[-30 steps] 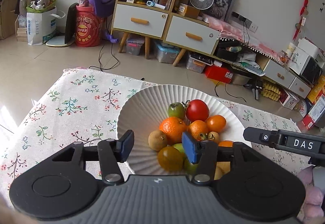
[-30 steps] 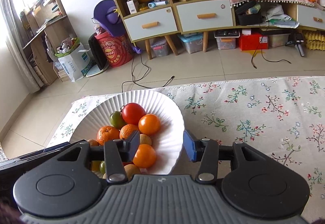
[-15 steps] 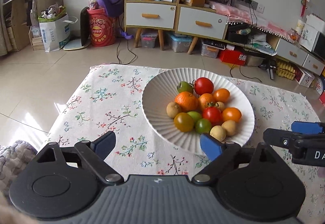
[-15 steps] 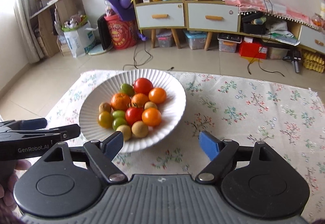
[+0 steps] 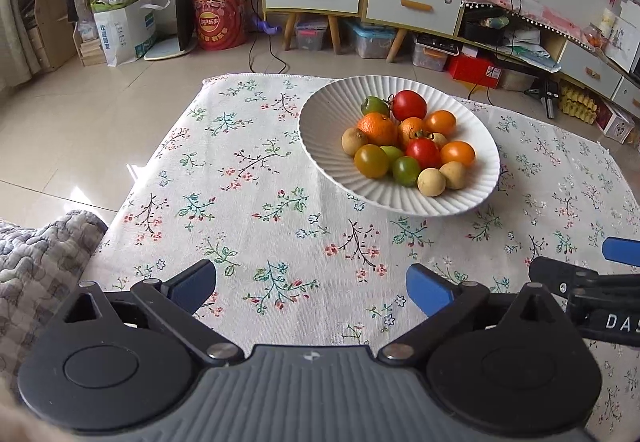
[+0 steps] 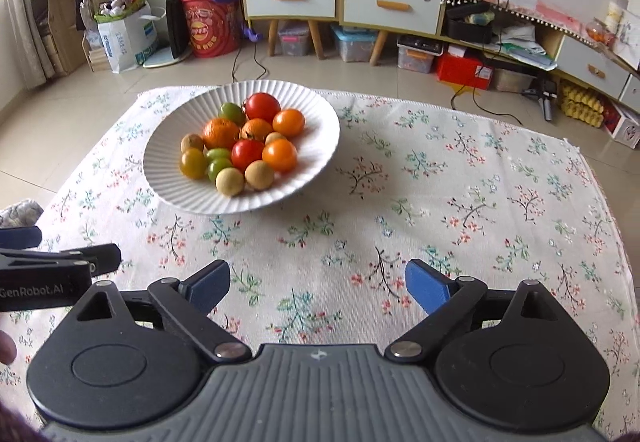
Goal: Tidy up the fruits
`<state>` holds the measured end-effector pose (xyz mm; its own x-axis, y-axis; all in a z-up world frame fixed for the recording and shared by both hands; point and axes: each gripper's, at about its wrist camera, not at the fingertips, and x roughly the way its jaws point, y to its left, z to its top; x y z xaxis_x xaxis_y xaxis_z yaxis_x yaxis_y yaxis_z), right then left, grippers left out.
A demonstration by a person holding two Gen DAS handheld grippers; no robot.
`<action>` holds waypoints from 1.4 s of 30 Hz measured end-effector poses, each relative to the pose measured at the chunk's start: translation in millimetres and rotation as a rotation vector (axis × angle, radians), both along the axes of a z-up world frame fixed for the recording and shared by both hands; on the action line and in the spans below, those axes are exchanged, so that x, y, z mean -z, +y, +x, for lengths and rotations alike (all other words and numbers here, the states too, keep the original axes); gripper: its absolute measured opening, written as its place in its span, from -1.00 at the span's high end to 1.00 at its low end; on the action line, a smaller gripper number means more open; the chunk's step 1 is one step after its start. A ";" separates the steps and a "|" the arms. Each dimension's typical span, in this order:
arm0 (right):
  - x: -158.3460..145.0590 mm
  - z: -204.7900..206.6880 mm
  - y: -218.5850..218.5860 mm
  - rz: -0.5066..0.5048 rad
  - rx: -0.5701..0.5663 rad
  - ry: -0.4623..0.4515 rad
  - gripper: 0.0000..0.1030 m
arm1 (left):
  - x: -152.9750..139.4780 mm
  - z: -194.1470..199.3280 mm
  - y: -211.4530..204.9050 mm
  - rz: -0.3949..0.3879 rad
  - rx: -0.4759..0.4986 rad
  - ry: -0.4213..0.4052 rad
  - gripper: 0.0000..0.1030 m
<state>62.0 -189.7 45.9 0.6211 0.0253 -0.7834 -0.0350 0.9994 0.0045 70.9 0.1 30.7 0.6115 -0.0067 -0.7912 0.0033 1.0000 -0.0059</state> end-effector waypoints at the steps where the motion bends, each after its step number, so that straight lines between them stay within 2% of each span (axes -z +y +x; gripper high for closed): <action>1: 0.7 -0.4 2.1 -0.011 -0.003 -0.003 -0.89 | -0.7 -0.5 -0.2 0.010 -0.002 -0.005 -0.95; 9: 10.7 -2.2 13.4 -0.084 -0.014 -0.009 -0.94 | 0.8 -5.3 -5.3 0.045 -0.016 -0.021 -0.95; 14: 15.5 -0.8 10.0 -0.071 0.005 0.018 -0.94 | 2.0 -7.4 -6.5 0.060 -0.015 -0.024 -0.95; 42: 15.8 -1.9 9.3 -0.055 0.023 0.023 -0.98 | 4.0 -8.5 -12.5 0.065 -0.004 -0.025 -0.95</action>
<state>60.1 -180.4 30.2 0.6027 -0.0322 -0.7973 -0.0130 0.9987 -0.0501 62.4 -12.4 26.6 0.6309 0.0467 -0.7745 -0.0014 0.9983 0.0590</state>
